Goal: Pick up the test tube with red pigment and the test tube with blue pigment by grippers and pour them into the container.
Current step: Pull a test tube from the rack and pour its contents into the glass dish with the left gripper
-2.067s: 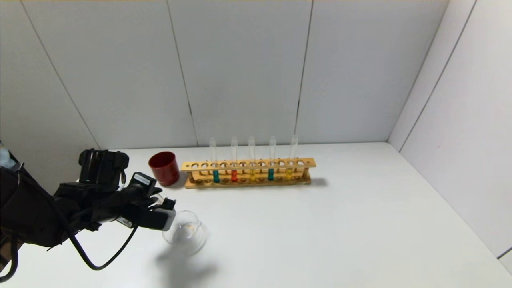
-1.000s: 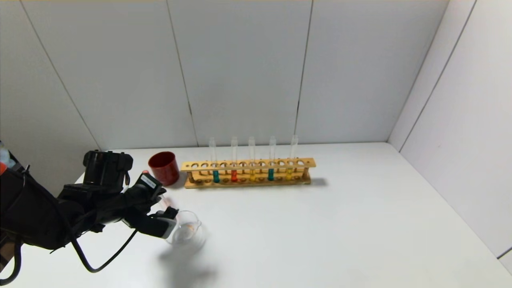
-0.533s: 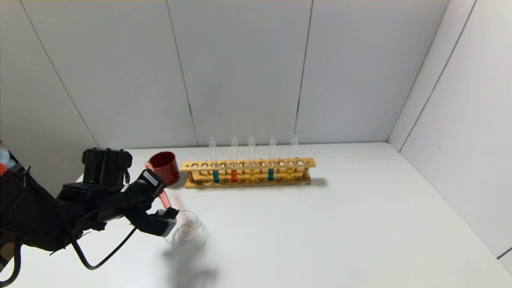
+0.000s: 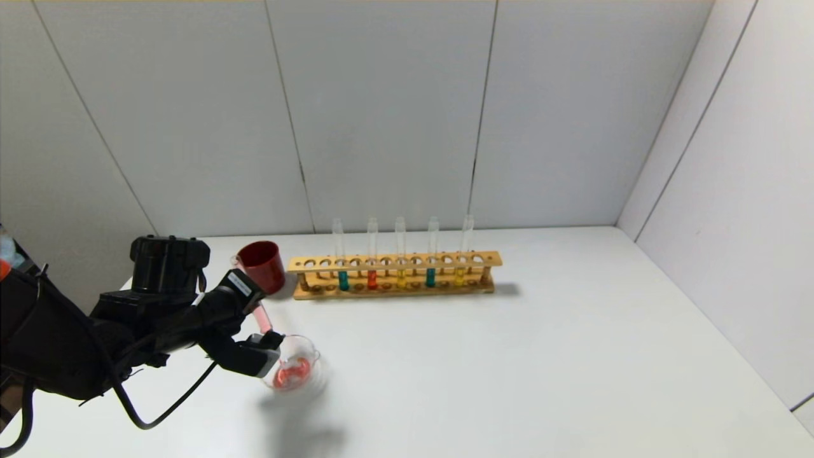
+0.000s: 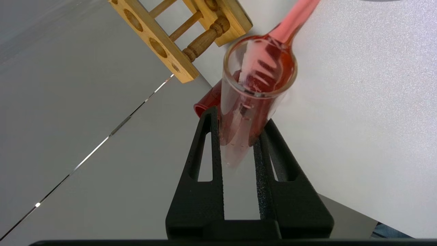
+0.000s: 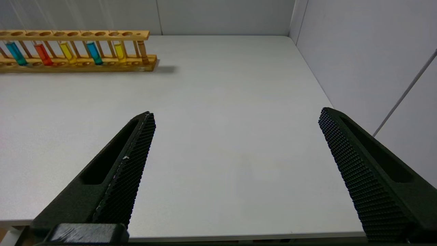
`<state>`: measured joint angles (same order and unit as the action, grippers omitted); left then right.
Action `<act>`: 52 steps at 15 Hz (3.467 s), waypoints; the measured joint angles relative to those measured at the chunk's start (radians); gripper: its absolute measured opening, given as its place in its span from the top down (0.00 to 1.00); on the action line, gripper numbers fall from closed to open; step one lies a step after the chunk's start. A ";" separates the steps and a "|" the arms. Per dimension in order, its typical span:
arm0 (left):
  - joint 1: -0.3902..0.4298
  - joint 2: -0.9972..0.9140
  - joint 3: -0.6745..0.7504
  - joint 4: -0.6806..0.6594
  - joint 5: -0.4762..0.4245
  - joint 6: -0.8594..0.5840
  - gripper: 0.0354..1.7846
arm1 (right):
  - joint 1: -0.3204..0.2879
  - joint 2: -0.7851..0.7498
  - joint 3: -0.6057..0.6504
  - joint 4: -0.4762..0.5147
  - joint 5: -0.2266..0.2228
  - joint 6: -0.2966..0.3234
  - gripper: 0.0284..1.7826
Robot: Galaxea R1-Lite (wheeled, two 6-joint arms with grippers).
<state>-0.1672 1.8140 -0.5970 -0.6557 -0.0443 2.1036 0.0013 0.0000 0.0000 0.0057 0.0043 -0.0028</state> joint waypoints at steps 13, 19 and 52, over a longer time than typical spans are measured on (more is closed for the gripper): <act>-0.019 -0.007 -0.006 -0.002 0.000 0.049 0.84 | 0.000 0.000 0.000 0.000 0.000 0.000 0.02; -0.019 -0.021 -0.001 -0.002 0.000 0.086 0.84 | 0.000 0.000 0.000 0.000 0.000 0.000 0.02; -0.080 -0.077 0.080 -0.041 0.050 0.240 0.84 | 0.000 0.000 0.000 0.000 0.000 0.000 0.02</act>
<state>-0.2472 1.7372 -0.5174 -0.6966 0.0057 2.3432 0.0013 0.0000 0.0000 0.0062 0.0043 -0.0028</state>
